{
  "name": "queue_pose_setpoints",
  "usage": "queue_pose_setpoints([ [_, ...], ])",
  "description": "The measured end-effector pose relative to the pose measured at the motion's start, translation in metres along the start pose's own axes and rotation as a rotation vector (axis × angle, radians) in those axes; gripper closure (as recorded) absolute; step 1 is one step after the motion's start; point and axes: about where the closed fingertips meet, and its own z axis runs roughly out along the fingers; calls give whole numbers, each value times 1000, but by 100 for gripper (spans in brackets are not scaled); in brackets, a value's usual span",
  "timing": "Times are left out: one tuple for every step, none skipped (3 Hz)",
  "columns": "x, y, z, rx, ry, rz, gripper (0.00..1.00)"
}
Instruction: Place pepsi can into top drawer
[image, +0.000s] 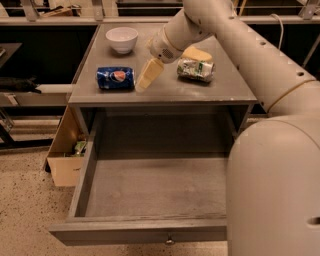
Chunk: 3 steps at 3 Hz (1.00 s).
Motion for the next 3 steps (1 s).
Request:
queue_pose_setpoints([
  [1, -5, 25, -23, -26, 26, 0],
  [-4, -7, 46, -48, -49, 35, 2],
  [-10, -6, 57, -66, -60, 29, 24],
])
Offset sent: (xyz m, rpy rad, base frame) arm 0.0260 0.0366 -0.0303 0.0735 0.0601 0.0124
